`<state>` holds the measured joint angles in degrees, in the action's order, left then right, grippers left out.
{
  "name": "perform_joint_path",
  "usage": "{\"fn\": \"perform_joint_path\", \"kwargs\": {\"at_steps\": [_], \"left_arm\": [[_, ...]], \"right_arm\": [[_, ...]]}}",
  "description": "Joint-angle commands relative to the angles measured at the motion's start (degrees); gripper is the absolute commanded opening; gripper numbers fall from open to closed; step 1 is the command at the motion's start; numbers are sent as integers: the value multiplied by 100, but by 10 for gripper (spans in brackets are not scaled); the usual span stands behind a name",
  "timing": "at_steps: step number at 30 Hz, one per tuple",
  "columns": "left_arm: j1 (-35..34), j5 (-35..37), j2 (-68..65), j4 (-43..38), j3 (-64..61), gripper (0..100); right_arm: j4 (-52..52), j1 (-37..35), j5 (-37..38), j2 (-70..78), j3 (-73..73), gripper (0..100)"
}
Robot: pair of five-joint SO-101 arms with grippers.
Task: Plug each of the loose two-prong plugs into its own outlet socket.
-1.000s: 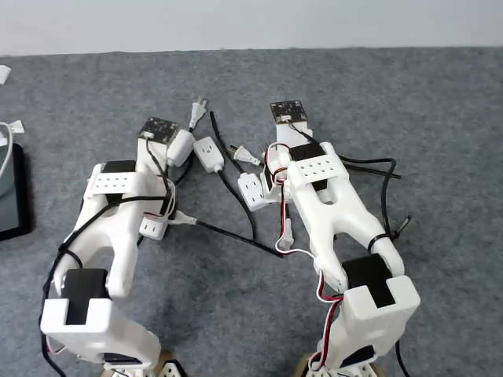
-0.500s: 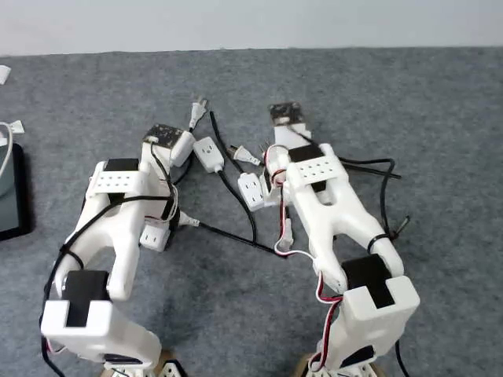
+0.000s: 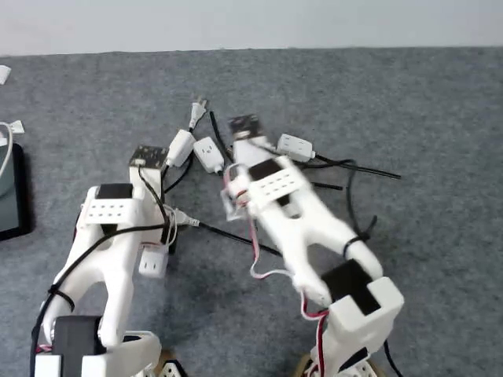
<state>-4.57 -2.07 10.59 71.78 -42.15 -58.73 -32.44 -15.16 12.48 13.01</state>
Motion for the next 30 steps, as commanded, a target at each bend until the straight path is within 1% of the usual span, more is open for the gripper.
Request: {"fn": "perform_joint_path", "kwargs": {"at_steps": [1,5,9,13,18,21,24,30], "left_arm": [[70,141,237,-158,-163,27],[79,167,237,-334,-233,26],[193,448,237,-343,-242,26],[193,448,237,-404,-242,26],[193,466,237,-466,-242,26],[193,466,237,-492,-242,26],[176,466,220,-633,-277,26],[193,475,220,-677,-303,26]], "right_arm": [[110,-426,-290,-233,53,9],[321,-444,-264,198,53,9],[-163,-382,-281,426,-387,9],[-207,-382,-281,444,-413,9],[-462,-382,-290,31,-387,9],[-330,-462,-273,-347,88,9],[-154,-673,-281,-374,413,9],[-119,-655,-290,-295,431,9]]}}
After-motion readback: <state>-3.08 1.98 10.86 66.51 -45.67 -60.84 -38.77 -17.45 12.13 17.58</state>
